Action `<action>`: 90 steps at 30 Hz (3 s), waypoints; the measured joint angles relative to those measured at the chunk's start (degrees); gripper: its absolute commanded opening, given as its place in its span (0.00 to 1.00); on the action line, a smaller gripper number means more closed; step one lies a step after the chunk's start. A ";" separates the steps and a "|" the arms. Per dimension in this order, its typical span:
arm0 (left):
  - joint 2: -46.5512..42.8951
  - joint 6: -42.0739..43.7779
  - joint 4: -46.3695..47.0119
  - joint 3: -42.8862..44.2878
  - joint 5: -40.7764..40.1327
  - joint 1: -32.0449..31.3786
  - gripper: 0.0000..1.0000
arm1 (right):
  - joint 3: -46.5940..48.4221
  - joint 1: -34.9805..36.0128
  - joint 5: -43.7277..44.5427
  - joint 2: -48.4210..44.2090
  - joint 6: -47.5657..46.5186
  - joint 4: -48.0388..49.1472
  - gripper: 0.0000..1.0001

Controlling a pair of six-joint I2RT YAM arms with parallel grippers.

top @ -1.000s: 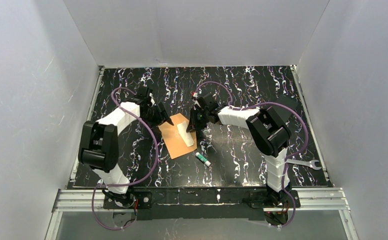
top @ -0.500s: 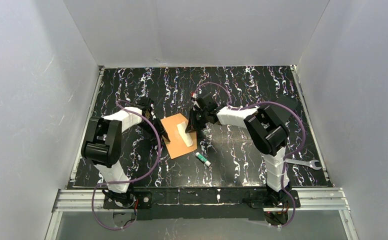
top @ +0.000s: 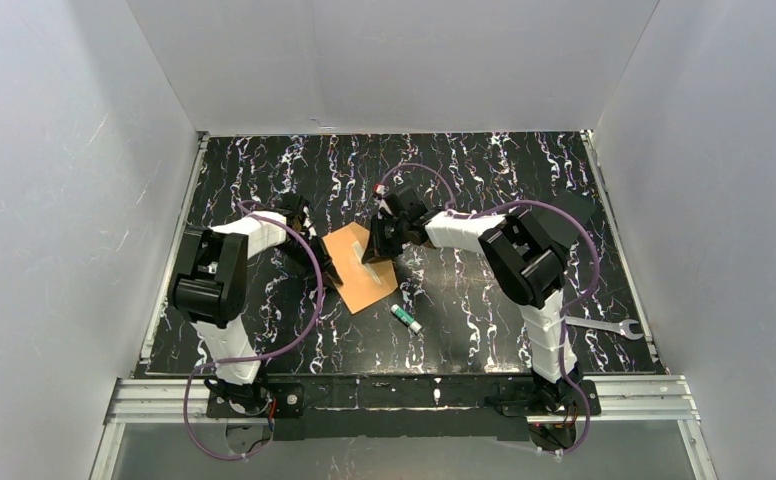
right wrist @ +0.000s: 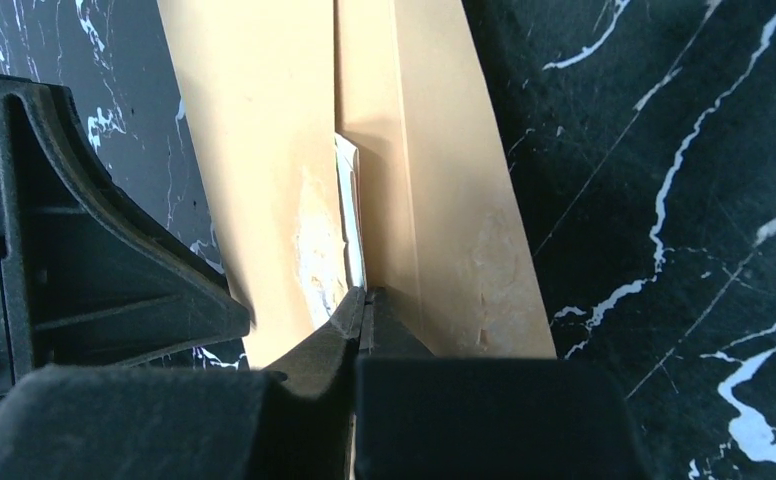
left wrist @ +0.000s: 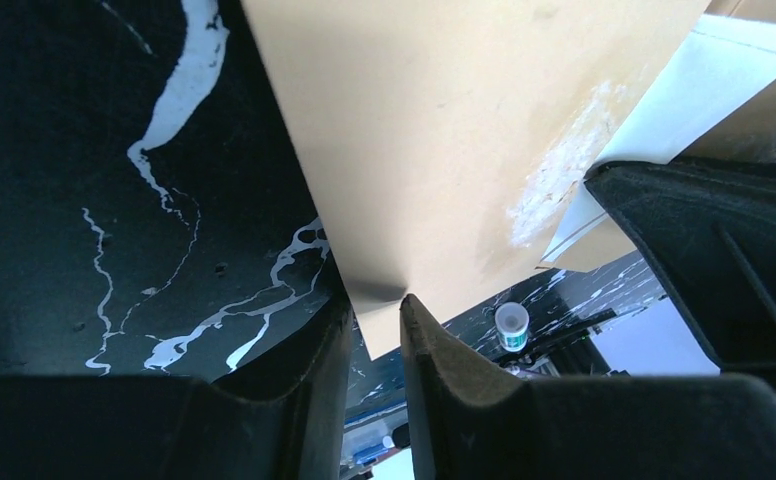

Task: Place the letter into the envelope and seal it

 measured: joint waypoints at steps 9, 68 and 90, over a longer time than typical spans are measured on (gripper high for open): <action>0.85 2.21 -1.27 1.09 -0.20 0.00 0.20 | 2.25 0.68 0.87 0.28 -0.48 -1.03 0.48; 0.68 -3.78 0.61 4.94 -4.26 -0.33 0.53 | 11.67 1.44 14.88 2.51 -4.04 -10.95 0.42; 5.70 -4.28 1.90 7.61 0.57 -0.26 0.30 | 11.06 1.05 11.04 3.06 -1.57 -9.99 0.45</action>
